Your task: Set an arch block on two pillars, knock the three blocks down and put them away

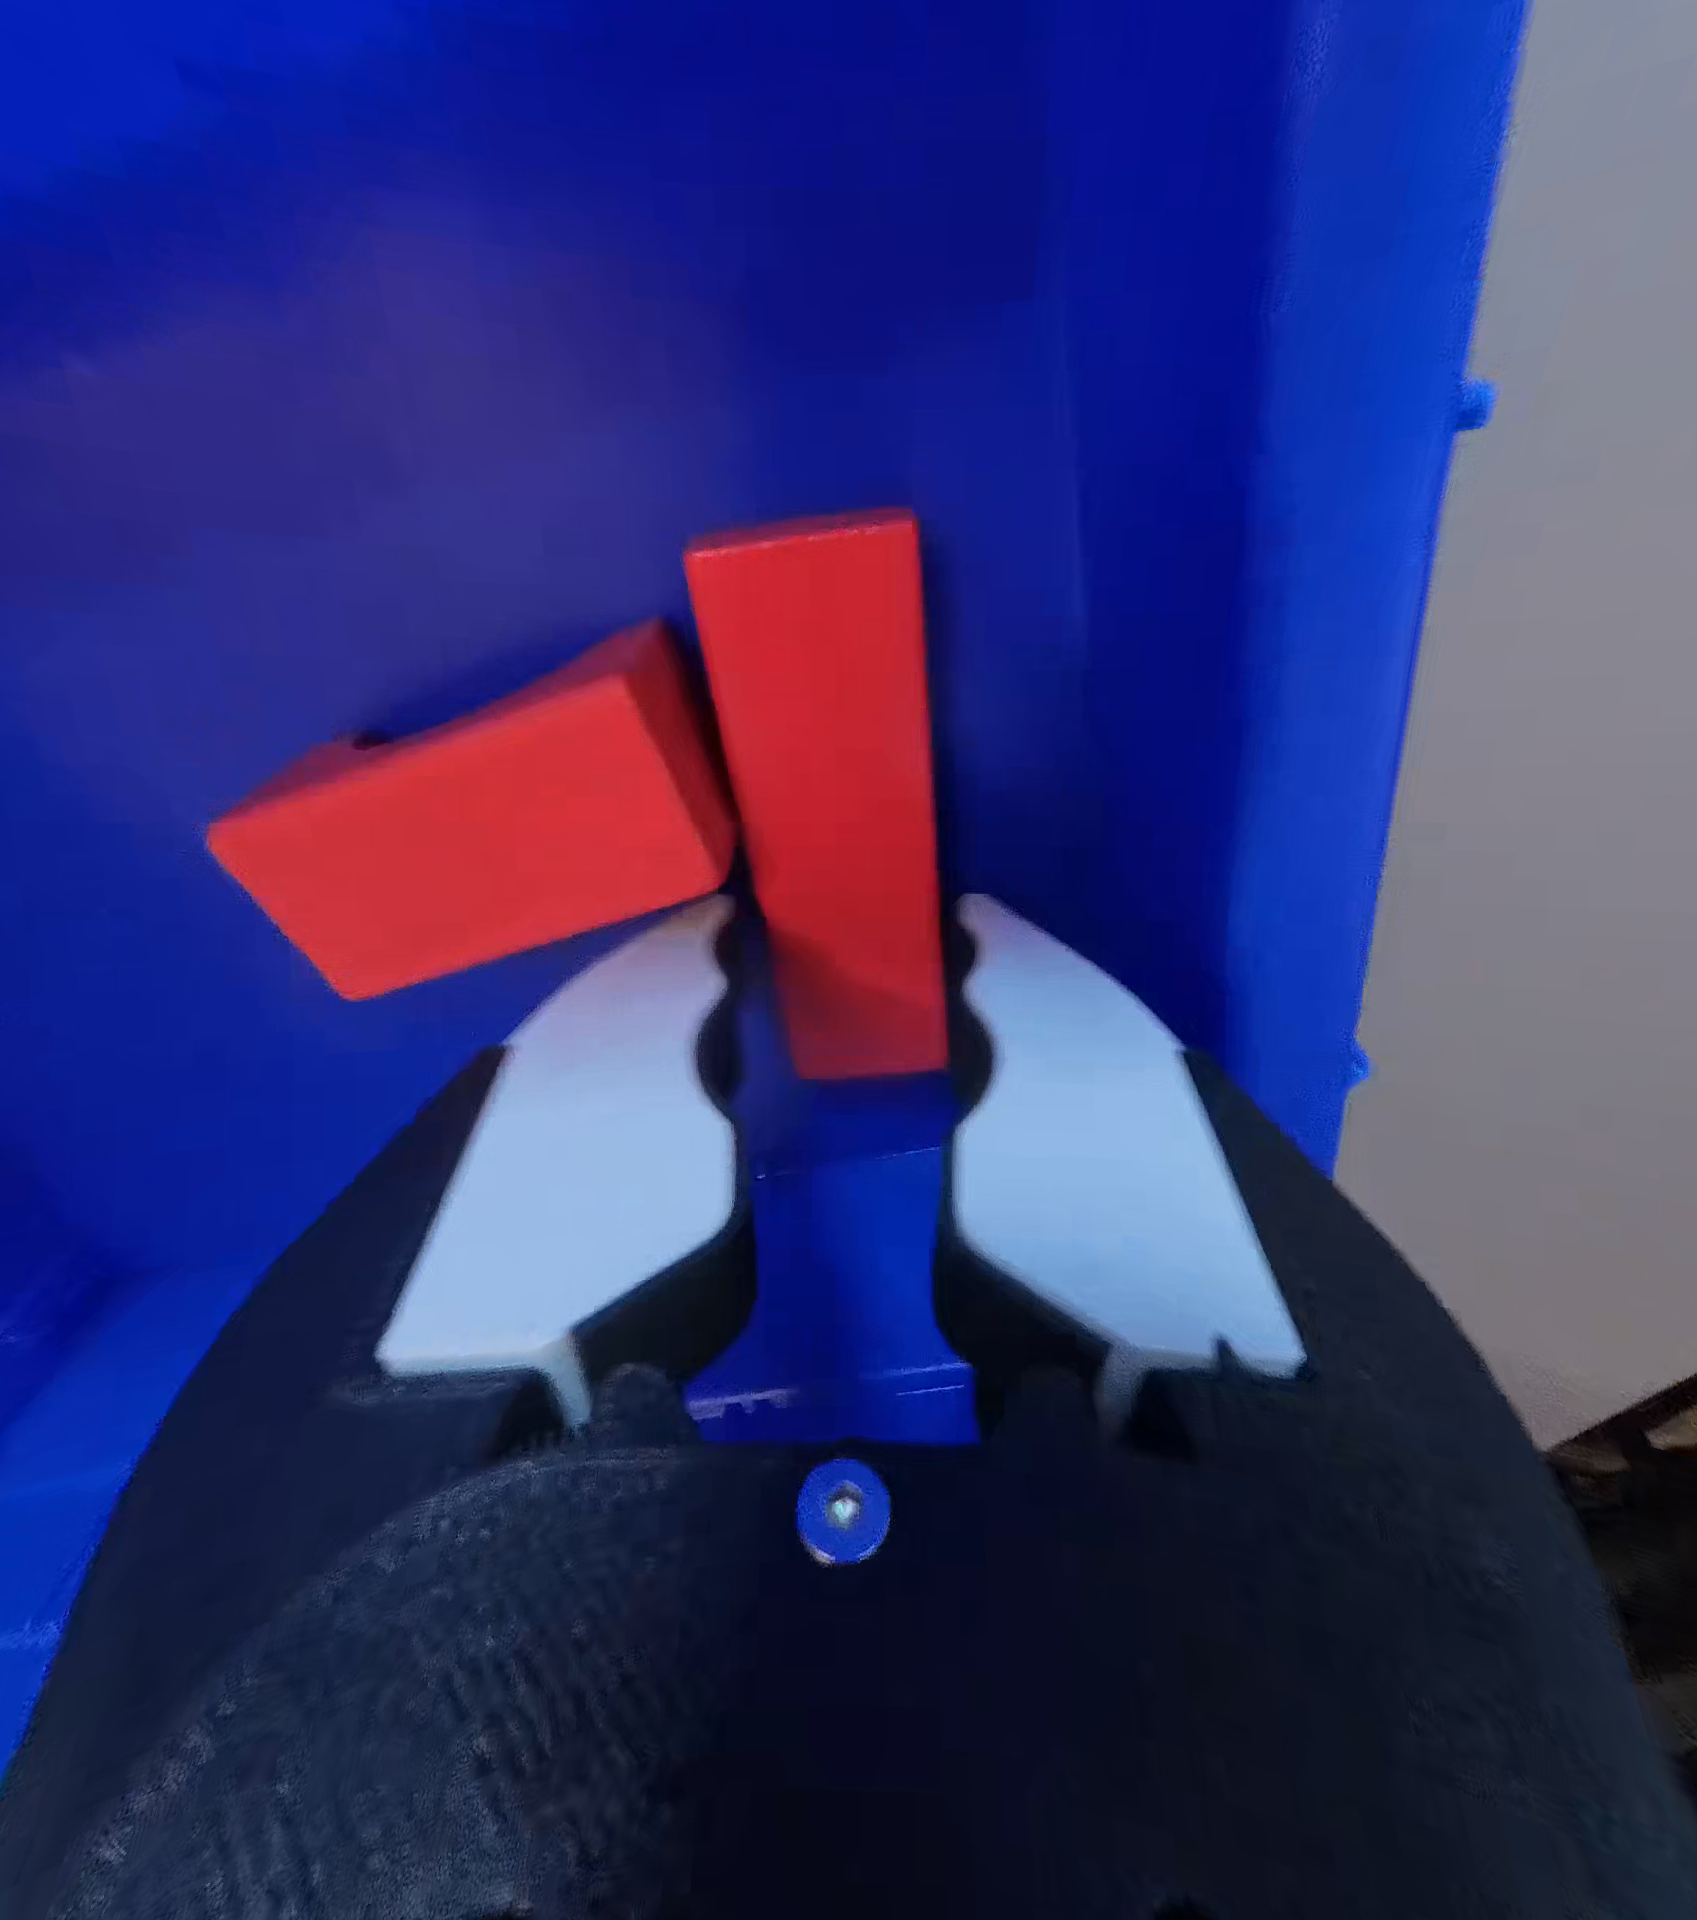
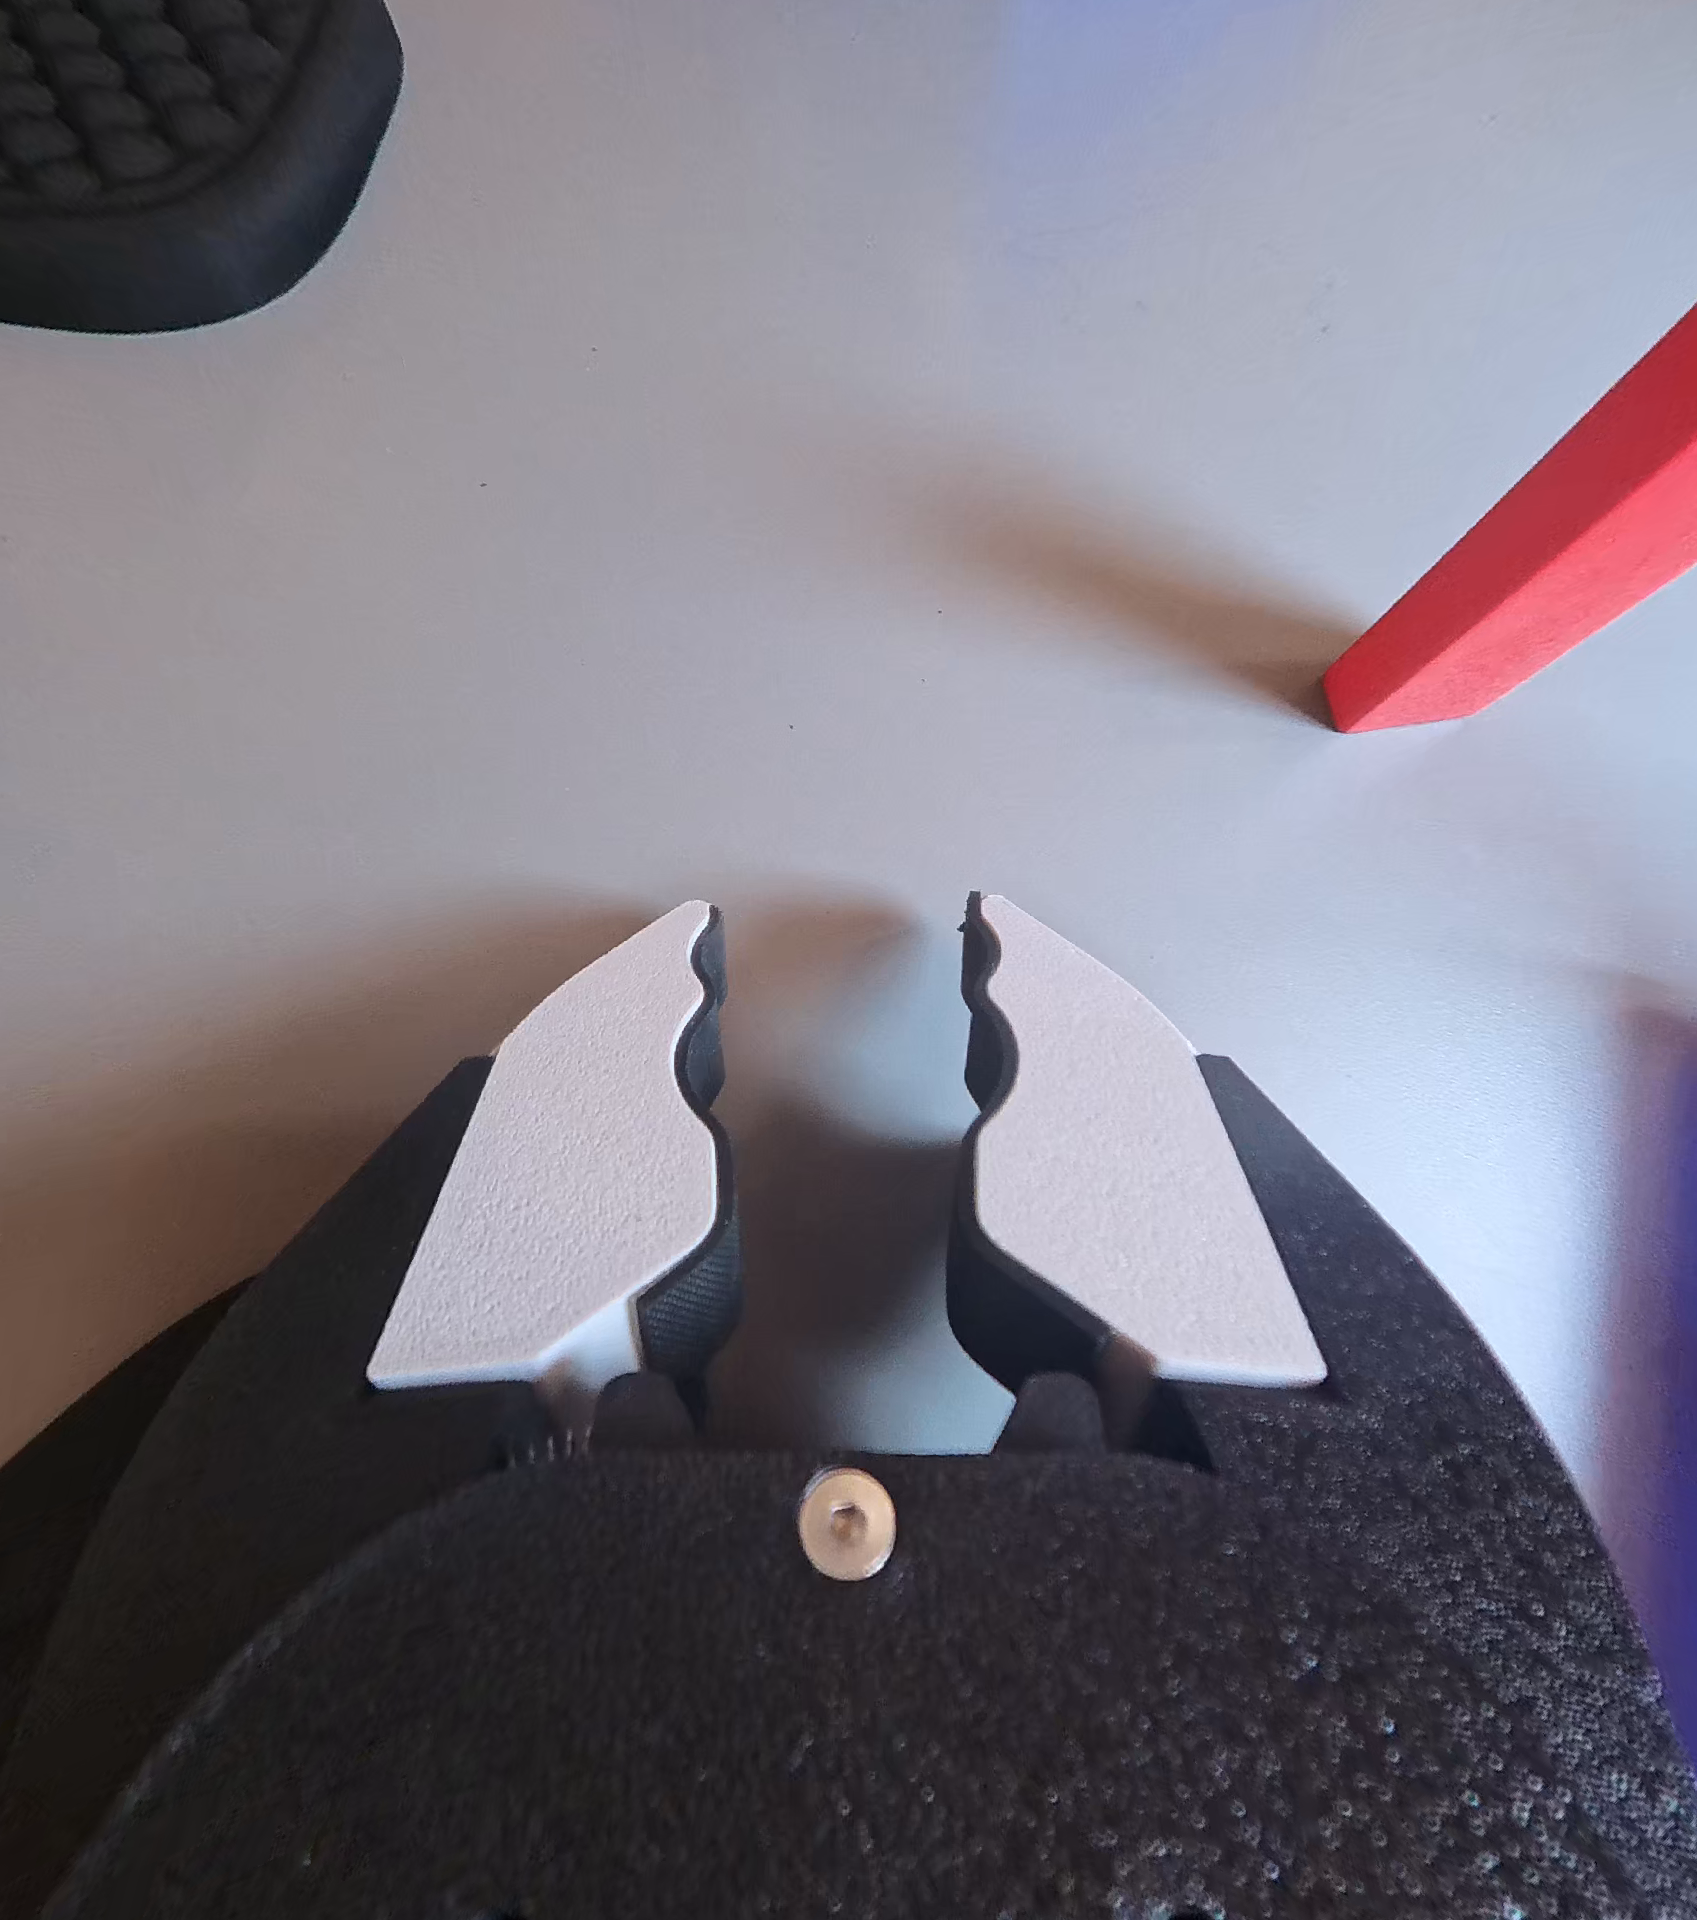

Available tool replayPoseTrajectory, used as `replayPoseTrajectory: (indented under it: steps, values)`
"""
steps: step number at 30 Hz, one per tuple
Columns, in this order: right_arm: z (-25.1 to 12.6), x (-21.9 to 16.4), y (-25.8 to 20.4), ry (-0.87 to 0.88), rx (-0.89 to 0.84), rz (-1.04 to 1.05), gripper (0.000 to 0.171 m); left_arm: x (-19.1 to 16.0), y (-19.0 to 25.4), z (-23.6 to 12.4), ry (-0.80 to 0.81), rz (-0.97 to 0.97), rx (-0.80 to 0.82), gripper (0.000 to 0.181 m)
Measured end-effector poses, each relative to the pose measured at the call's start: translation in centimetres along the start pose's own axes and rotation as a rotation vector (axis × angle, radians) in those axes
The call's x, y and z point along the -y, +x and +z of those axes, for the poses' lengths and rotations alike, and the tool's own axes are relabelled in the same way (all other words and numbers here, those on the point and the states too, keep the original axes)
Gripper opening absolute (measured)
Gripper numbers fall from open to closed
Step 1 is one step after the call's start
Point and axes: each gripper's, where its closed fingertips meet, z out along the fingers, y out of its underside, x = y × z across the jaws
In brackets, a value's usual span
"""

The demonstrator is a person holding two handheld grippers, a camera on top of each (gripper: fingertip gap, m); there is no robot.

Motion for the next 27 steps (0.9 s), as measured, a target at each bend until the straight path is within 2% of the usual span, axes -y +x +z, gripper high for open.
replayPoseTrajectory:
  steps: [4,10,14,16,21,27]
  values:
    - [-0.1,0.0,0.1,0.005,-0.006,0.002,0.044,0.2,-1.3,-0.9,0.0,0.054,0.108,0.033]
    - [-0.3,0.7,0.3,0.046,-0.018,0.002,0.043,0.9,-2.4,-6.5,0.176,0.083,0.366,0.033]
    - [-0.6,2.8,0.3,0.117,-0.053,-0.034,0.044,3.5,-0.4,-9.9,0.351,0.156,0.567,0.033]
    - [-1.0,4.6,0.1,0.162,-0.075,-0.073,0.044,5.4,1.6,-10.6,0.451,0.198,0.601,0.032]
    - [-2.3,9.7,-1.0,0.253,-0.106,-0.189,0.048,11.6,7.7,-10.9,0.74,0.292,0.491,0.032]
    - [-1.7,13.8,-1.9,0.234,-0.133,-0.346,0.056,18.1,14.3,-10.2,1.002,0.396,0.221,0.032]
